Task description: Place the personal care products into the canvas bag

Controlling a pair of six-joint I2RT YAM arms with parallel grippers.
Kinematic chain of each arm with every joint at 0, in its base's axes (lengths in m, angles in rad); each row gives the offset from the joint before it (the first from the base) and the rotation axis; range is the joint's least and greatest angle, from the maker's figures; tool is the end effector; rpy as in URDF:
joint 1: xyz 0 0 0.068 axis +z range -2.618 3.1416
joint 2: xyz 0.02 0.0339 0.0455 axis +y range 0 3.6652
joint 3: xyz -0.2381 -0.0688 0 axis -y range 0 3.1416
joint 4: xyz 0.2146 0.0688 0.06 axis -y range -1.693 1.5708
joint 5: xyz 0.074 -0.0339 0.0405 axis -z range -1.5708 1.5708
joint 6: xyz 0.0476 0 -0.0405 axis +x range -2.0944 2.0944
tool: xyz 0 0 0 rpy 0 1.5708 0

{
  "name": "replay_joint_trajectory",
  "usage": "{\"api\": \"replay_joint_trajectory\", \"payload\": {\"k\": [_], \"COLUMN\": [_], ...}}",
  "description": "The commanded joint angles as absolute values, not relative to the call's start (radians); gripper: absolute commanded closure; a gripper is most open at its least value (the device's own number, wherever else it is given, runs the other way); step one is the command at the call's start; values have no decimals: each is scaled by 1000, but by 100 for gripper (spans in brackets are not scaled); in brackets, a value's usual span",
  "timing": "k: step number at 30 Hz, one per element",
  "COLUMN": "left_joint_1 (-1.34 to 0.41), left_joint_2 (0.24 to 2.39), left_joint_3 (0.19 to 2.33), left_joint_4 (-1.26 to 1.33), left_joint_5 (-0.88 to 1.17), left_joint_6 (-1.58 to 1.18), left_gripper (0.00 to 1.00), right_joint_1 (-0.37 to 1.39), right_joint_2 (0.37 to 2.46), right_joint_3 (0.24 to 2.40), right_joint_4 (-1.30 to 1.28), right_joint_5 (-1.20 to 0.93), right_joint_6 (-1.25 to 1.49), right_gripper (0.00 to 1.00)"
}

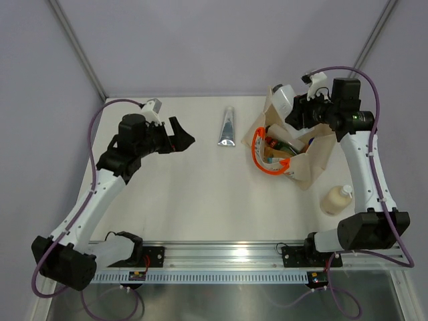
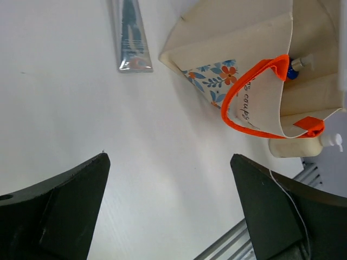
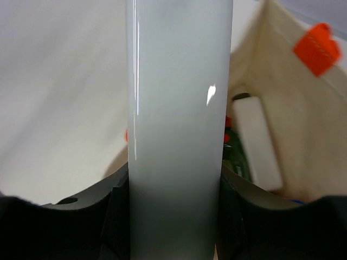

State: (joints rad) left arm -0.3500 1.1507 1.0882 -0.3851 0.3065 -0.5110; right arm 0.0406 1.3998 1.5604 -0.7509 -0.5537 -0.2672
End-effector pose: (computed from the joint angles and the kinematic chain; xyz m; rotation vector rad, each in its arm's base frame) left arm 0.2285 -0.0987 0.3257 0.0344 2.1020 -0.8431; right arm 0.2756 0.0362 0.3779 -0.6284 2.0002 0.4602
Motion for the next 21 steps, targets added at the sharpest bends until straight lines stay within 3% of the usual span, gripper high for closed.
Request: {"api": "replay_joint_trajectory", "payload": {"k": [1,11,16,21], "left_joint_1": [-325,-316,-316,-321], "left_joint_2": [1037,959,1034,1222], "left_joint_3": [1057,943,960,1014], "left_joint_4": [-413,-387,-275,-183], "left_joint_5": [213,147,264,380], "left_joint_6": [-400,-380,-387,-416], "left_gripper": [1,1,1,1], "right_joint_1": [9,-23,-23,-23], "right_joint_2": [1394,1427,1559,1709], "right_joint_3": [1574,1470,1548,1695], "right_joint_4": [-650,-667,-768,-885], "right_joint_5": [-439,-259,-213,-224], "right_joint_6": [-425,-537,-577,-587], "right_gripper": [100,100,99,77]}}
